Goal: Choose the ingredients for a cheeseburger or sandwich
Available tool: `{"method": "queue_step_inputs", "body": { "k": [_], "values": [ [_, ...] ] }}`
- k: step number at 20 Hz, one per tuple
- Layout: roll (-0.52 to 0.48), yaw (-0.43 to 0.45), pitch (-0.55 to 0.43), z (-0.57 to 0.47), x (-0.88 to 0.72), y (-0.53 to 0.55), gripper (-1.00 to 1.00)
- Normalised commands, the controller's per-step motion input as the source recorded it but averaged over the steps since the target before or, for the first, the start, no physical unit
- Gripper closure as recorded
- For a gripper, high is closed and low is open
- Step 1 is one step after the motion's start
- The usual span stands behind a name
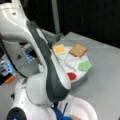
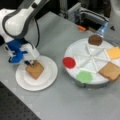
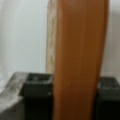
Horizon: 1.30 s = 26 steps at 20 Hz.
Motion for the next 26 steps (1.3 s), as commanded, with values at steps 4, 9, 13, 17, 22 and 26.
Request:
{"method": "queue_step_inputs", "body": {
  "k": [4,9,13,17,22,26],
  "values": [
    [0.182,-0.018,0.074,-0.07,0.40,-0.14,1.00],
    [0.169,-0.013,0.077,-0.06,0.44,-0.20,1.00],
    [0.148,-0.011,0.087,-0.06,0.46,-0.22,-1.00],
    [0.152,0.002,0.099,-0.05,0.44,-0.25,-1.00],
    [0.187,0.047,0.109,0.05,0.39,-0.31,-1.00],
    [0.221,0.091,0.116,0.12,0.33,-0.33,-1.00]
  ]
}}
